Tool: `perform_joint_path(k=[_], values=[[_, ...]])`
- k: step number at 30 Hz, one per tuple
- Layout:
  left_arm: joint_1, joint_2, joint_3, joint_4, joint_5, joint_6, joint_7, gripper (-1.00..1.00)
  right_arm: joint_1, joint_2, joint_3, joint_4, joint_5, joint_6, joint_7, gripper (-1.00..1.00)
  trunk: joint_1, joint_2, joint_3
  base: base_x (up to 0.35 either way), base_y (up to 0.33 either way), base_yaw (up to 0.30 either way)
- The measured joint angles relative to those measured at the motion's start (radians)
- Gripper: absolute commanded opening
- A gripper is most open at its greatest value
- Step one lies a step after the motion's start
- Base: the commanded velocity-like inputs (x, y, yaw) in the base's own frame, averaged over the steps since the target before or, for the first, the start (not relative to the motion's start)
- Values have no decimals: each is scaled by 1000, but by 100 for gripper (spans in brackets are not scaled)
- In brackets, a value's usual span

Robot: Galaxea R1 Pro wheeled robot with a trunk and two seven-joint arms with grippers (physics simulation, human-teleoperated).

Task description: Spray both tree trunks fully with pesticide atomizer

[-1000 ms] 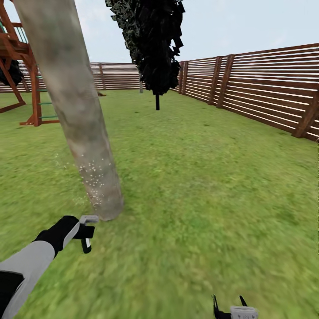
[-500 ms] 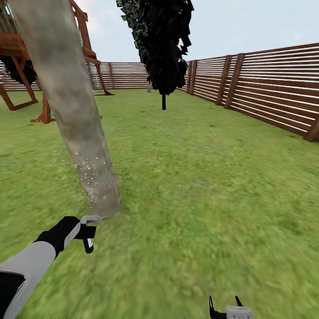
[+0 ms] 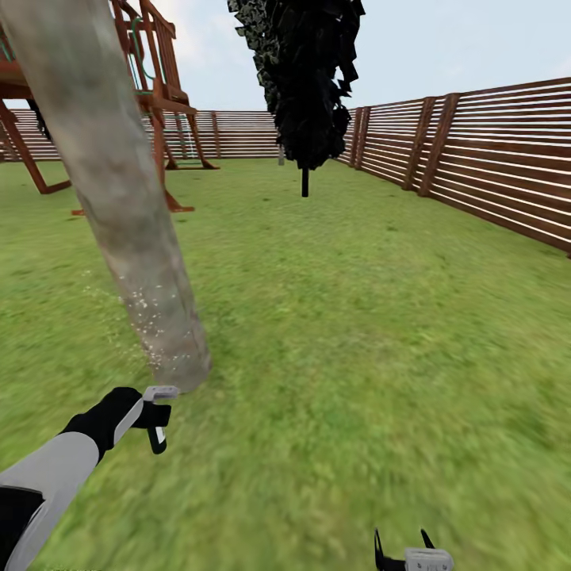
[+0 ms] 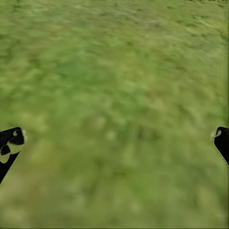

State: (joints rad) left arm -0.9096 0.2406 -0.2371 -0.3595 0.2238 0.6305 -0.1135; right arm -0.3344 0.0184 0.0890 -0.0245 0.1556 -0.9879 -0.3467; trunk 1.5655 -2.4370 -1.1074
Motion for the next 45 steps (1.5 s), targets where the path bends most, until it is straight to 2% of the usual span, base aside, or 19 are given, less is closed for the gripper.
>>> perform_joint_path(k=[11,23,35,45], values=[[0,2,1,-1,0,0,0,-100,0,0,0,0,0,0,0,100,0,0,0,135,-271,269],[0,2,0,-1,0,0,0,-100,0,0,0,0,0,0,0,100,0,0,0,134,-271,20],[0,2,1,-1,0,0,0,-100,0,0,0,0,1,0,0,100,0,0,0,133,-271,256],[0,0,-1,-1,0,0,0,-100,0,0,0,0,1,0,0,100,0,0,0,130,-271,27]])
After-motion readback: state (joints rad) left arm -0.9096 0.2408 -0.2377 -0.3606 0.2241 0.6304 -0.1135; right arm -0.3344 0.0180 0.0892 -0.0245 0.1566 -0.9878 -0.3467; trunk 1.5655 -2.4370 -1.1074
